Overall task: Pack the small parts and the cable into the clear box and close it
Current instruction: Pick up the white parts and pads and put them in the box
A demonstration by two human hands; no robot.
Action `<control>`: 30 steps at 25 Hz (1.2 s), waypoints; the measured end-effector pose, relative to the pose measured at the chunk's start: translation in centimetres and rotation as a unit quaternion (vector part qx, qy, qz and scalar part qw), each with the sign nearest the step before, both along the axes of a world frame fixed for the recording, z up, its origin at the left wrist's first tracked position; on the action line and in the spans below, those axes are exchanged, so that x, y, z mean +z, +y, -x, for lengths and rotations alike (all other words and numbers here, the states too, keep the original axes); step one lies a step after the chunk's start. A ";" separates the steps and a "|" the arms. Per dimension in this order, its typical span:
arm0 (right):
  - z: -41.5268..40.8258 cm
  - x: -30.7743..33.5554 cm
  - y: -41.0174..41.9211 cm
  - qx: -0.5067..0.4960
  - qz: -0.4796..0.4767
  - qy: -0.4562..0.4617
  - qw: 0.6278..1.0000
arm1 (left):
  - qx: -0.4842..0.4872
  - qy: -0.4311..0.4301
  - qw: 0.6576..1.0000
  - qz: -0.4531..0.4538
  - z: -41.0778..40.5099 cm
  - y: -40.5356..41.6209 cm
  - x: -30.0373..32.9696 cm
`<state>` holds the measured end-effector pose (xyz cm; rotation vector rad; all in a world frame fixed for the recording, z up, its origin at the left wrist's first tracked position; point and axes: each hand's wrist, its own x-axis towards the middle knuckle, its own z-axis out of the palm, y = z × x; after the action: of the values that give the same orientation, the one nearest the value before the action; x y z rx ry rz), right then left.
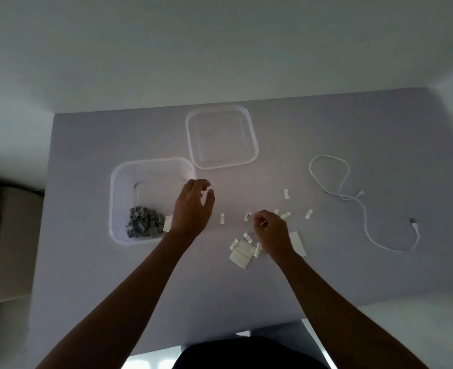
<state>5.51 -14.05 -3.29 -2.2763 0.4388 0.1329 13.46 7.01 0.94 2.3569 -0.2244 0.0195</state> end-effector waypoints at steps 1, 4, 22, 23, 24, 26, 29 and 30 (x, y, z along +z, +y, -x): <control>0.8 -0.7 -0.1 0.017 0.016 0.013 1.000 | -0.050 -0.005 0.999 -0.004 0.5 -1.5 0.2; 2.7 -2.5 -0.4 0.097 0.075 0.027 0.992 | -0.126 0.070 0.987 -0.067 2.1 -5.0 -1.9; 1.6 -1.6 -3.7 -0.216 -0.341 0.045 0.914 | 0.148 0.389 0.874 0.250 3.0 -6.4 -5.4; 1.7 -1.1 -4.4 -0.265 -0.430 0.060 0.861 | 0.159 0.435 0.822 0.332 3.0 -6.6 -4.7; 1.9 -0.8 -5.1 -0.295 -0.497 0.069 0.813 | 0.160 0.473 0.774 0.390 3.1 -6.8 -4.2; 2.5 -0.5 -6.0 -0.311 -0.542 0.080 0.777 | 0.170 0.524 0.713 0.434 3.3 -7.0 -4.0; 3.7 -1.2 -5.9 -0.214 -0.340 0.089 0.911 | 0.162 0.504 0.812 0.244 3.9 -7.4 -4.8; 4.2 -1.6 -5.7 -0.149 -0.217 0.087 0.961 | 0.121 0.451 0.875 0.127 4.3 -7.3 -5.2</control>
<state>1.34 -19.74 -4.87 -1.7534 0.7593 0.2505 9.19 -0.24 -4.25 1.8802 0.5018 -0.8562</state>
